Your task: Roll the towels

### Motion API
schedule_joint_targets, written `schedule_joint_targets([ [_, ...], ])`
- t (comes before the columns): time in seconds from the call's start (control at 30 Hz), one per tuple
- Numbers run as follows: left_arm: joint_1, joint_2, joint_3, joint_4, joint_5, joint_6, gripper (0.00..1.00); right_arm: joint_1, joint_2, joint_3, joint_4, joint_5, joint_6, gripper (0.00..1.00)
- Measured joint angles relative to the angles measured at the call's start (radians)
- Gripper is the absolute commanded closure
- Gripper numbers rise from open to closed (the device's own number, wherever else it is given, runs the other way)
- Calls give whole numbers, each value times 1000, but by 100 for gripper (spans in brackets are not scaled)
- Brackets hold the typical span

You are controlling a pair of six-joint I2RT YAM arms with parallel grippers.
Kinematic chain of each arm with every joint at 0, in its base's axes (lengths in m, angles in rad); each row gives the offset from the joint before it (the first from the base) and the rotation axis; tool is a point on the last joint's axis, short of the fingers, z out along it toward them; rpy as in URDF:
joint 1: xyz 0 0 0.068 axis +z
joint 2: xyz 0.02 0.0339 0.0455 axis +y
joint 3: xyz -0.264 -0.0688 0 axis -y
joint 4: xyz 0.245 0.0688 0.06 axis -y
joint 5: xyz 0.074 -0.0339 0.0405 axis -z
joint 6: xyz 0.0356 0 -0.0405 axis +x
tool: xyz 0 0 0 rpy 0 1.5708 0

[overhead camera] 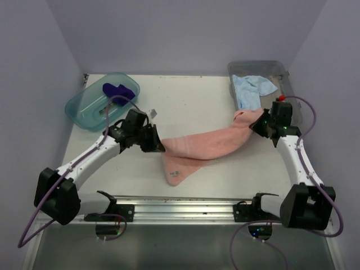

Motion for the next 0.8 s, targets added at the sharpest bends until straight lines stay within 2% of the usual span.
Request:
schedule_joint_targets([
  [0.1, 53, -56, 148, -40, -3, 21, 100, 0, -103, 105, -59, -10, -7, 100],
  [0.17, 129, -70, 279, -75, 7, 47, 100, 0, -132, 233, -93, -32, -5, 100],
  [0.33, 320, -39, 664, -153, -2, 106, 100, 0, -104, 610, -101, -140, 28, 100],
  [0.53, 408, -42, 979, -235, -27, 151, 100, 2, -90, 958, -122, -280, 51, 100],
  [0.63, 422, -61, 1064, -290, -63, 169, 100, 2, -142, 993, -130, -354, 65, 100],
  [0.8, 423, -134, 1080, -374, -156, 206, 100, 11, -326, 769, -136, -450, 122, 100],
])
